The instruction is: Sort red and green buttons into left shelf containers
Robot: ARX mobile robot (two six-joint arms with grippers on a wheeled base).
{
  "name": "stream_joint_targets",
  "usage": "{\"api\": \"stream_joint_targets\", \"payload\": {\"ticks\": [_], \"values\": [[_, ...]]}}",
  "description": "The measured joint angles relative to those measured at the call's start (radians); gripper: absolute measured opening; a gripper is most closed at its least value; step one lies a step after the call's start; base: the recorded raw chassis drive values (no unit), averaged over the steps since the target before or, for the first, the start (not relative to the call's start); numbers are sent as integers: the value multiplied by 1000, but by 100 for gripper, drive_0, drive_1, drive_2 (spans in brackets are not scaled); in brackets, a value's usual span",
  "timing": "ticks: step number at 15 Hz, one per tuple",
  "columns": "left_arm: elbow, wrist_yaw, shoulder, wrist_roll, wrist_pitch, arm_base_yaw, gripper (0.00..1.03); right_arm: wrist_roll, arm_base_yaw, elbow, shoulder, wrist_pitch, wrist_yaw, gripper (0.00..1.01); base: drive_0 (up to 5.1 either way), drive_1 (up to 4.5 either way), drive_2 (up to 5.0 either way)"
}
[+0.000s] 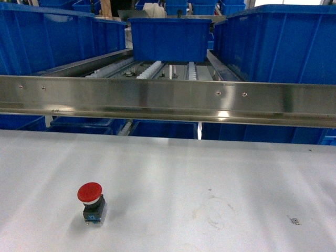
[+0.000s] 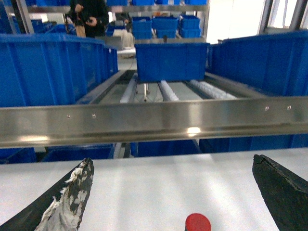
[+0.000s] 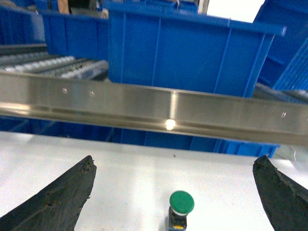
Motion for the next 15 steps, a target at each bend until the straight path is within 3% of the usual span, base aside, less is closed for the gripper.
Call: {"api": "stream_joint_targets", "payload": {"ticks": [1,2,4,6,7,9,15], "values": [[17,8,178,0,112,-12,98,-8,-13,32,193,105,-8,98,0,0,0],[78,24,341,0,143,-29,98,-24,-23,108,358,130,-29,98,0,0,0],[190,41,557,1,152,-54,98,-44,-39,253,580,64,-60,98,0,0,0],[273,45,721,6,135,-76,98,-58,-45,376,702,-135,-102,98,0,0,0],[306,42,786,7,144,-87,98,-74,-51,431,749,-170,-93,98,0,0,0],[344,42,841,8,124,-101,98,-77,-66,520,806,-196,-70,98,0,0,0],[345,42,840,8,127,-104,98,-77,-71,521,805,-192,-71,98,0,0,0]]}}
